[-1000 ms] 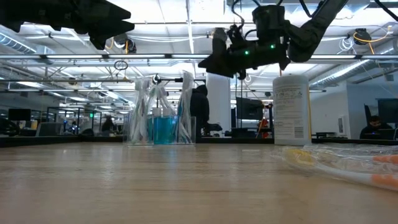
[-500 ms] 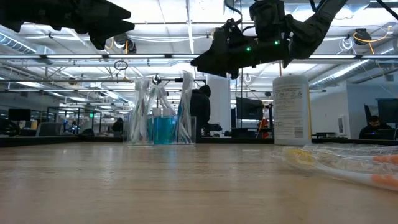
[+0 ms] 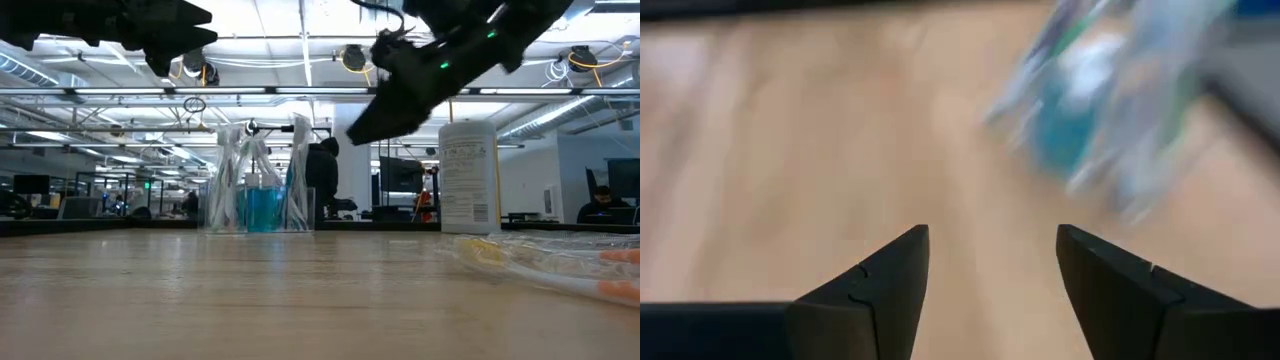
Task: Pick & Place toothbrushing station
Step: Put the orange toothbrush into the transparent organizer
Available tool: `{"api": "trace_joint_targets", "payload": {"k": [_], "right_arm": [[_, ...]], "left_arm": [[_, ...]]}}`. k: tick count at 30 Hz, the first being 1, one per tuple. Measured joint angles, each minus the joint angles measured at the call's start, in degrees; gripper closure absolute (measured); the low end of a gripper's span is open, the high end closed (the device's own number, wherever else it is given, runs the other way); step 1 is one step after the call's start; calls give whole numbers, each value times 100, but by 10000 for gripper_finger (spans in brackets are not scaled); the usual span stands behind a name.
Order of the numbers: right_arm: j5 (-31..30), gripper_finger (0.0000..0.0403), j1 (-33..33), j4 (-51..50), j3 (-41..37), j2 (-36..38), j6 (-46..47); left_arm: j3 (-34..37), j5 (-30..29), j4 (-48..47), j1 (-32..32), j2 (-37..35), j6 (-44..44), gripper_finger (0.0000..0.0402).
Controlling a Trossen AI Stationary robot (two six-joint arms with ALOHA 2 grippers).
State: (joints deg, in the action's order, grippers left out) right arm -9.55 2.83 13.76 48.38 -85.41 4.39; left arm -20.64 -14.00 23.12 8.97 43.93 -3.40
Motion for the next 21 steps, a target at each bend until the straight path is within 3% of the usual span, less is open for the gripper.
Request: {"api": "trace_joint_targets", "payload": {"k": [6, 14, 21], "right_arm": [[671, 190, -720, -1685, 0, 413, 1451], [969, 190, -2008, -3193, 0, 377, 3026], [1276, 190, -2580, -3606, -70, 375, 3711]], "left_arm": [[0, -5, 16, 0, -1, 5, 231], [0, -5, -73, 0, -1, -8, 231], [0, -7, -75, 0, 1, -8, 231]]}}
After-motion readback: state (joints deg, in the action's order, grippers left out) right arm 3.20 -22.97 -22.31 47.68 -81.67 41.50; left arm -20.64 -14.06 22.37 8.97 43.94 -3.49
